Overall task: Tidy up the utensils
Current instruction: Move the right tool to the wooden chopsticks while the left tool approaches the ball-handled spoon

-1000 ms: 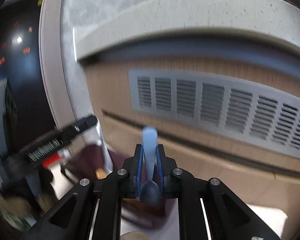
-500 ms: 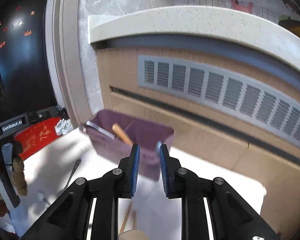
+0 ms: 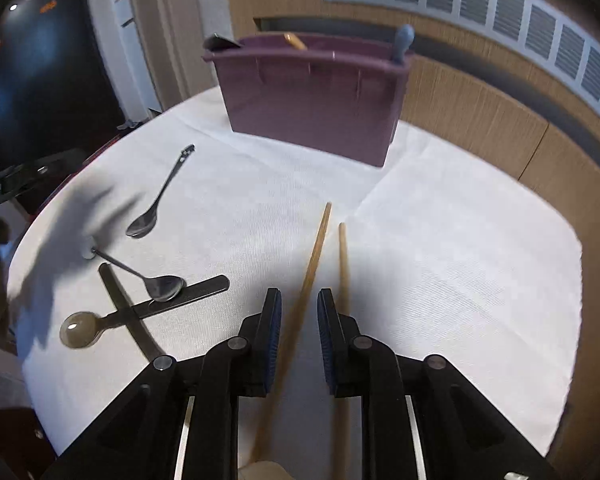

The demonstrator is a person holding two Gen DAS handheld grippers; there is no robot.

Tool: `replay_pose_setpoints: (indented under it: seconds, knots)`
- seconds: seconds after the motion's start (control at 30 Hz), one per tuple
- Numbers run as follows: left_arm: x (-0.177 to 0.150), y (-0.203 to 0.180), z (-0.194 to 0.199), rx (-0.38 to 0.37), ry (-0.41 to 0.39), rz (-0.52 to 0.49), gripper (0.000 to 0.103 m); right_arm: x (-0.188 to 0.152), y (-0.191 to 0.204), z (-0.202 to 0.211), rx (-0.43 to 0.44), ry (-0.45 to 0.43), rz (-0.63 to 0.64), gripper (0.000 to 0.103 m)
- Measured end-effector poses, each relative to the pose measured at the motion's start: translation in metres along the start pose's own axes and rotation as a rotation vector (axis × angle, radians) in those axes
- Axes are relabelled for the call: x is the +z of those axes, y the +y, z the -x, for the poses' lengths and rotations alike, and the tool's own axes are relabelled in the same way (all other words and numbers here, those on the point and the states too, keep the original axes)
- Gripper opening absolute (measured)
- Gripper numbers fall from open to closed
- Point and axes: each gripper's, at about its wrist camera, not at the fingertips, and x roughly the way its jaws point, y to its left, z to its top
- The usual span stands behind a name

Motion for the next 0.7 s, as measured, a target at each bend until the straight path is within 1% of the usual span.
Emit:
replay_pose_setpoints:
  seconds: [0.07, 0.2, 0.27, 0.3, 0.33, 0.37, 0.4, 0.43, 0.5, 0.53, 0.57, 0.63, 0.7]
  knots:
    - [-0.004, 0.008, 0.001, 0.006, 0.035, 0.025, 0.057, 0.002, 0.004, -0.008, -0.036, 0.005, -0.003, 0.017]
    - [-0.013, 0.012, 0.002, 0.004, 0.109, 0.048, 0.057, 0.004, 0.010, -0.021, -0.063, 0.029, 0.008, 0.017]
    - [-0.020, 0.013, 0.000, -0.006, 0.159, 0.068, 0.057, 0.004, 0.013, -0.021, -0.081, 0.011, 0.033, 0.006]
    - [-0.024, 0.012, -0.003, -0.010, 0.190, 0.073, 0.057, 0.004, 0.013, -0.021, -0.079, 0.010, 0.035, 0.006]
    - [-0.030, 0.011, -0.007, -0.019, 0.238, 0.086, 0.057, 0.006, 0.011, -0.021, -0.066, 0.011, 0.021, 0.005]
    - [-0.032, 0.010, -0.009, -0.032, 0.266, 0.096, 0.057, 0.007, 0.008, -0.020, -0.046, 0.010, 0.002, 0.005]
    - [-0.037, 0.008, -0.010, -0.062, 0.302, 0.112, 0.057, 0.007, 0.005, -0.016, -0.032, 0.004, -0.013, 0.005]
    - [-0.041, 0.005, -0.012, -0.103, 0.338, 0.126, 0.057, 0.007, 0.003, -0.013, -0.031, -0.005, -0.018, 0.005]
    - [-0.045, -0.003, -0.017, -0.160, 0.377, 0.139, 0.057, 0.007, 0.000, -0.007, -0.037, -0.027, -0.022, 0.005]
    - [-0.044, -0.007, -0.022, -0.178, 0.386, 0.140, 0.057, 0.006, -0.002, -0.003, -0.040, -0.035, -0.027, 0.005]
    - [-0.043, -0.010, -0.027, -0.175, 0.389, 0.143, 0.057, 0.005, -0.004, -0.001, -0.041, -0.041, -0.032, 0.005]
    - [-0.036, -0.011, -0.040, -0.152, 0.374, 0.162, 0.057, 0.004, -0.007, 0.003, -0.044, -0.052, -0.042, 0.005]
    - [-0.026, -0.012, -0.049, -0.130, 0.341, 0.178, 0.057, 0.003, -0.008, 0.007, -0.050, -0.067, -0.045, 0.005]
